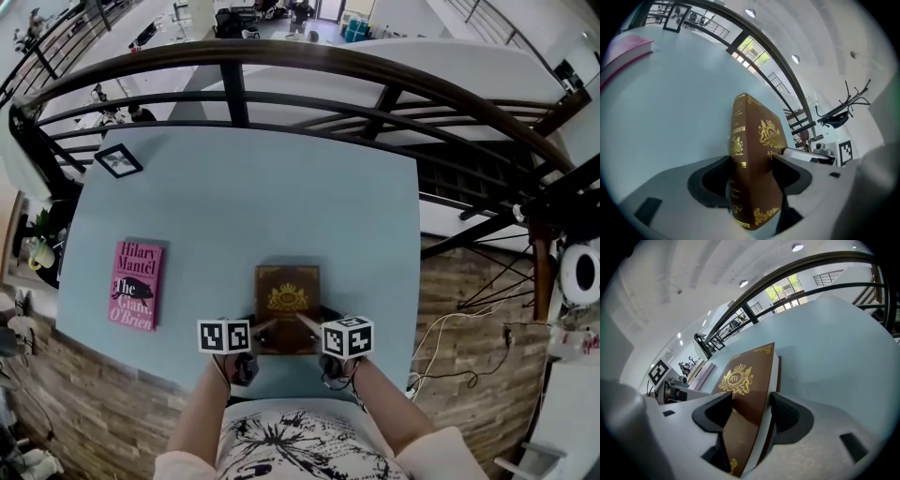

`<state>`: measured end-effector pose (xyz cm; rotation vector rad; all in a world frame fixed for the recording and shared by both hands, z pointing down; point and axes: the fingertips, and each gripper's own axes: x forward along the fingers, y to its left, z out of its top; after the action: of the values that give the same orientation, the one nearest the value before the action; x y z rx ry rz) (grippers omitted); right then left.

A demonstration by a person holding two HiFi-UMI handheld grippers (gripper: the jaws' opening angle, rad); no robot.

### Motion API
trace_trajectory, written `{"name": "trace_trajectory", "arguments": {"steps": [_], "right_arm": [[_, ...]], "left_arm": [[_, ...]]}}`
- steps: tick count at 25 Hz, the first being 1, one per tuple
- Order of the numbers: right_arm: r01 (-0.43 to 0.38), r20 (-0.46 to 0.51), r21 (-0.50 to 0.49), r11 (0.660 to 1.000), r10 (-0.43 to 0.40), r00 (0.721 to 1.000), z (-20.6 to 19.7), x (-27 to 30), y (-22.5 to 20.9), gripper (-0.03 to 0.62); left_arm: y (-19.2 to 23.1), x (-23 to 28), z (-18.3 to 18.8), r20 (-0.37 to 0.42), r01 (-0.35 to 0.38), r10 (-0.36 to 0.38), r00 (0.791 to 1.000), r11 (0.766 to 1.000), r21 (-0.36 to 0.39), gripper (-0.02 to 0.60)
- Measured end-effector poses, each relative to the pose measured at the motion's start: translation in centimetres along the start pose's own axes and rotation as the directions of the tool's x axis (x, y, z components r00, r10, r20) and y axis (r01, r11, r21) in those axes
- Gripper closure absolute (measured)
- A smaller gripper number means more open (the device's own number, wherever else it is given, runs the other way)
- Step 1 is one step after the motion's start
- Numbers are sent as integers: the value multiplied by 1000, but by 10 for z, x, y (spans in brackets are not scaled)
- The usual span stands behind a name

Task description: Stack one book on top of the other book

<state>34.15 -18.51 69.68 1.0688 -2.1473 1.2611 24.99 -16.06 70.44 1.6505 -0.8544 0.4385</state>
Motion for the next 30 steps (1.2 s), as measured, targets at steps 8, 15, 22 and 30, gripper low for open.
{"name": "trace_trajectory", "arguments": {"steps": [8, 15, 22, 30], "right_arm": [[80, -10, -33, 996, -80, 997, -2, -11, 3, 368], [70, 18, 2, 998, -70, 997, 1, -27, 23, 368], [108, 71, -20, 994, -107, 992, 15, -12, 66, 368], [161, 134, 29, 987, -163, 978, 24, 59, 163, 367]], "left_arm": [[-9, -5, -10, 42, -57, 58, 997, 998, -23, 307], [-20, -31, -8, 89, -90, 90, 992, 996, -1, 307], [0, -68, 11, 74, -65, 61, 995, 996, 65, 307], [85, -149, 49, 39, -60, 54, 998, 986, 158, 307]]}}
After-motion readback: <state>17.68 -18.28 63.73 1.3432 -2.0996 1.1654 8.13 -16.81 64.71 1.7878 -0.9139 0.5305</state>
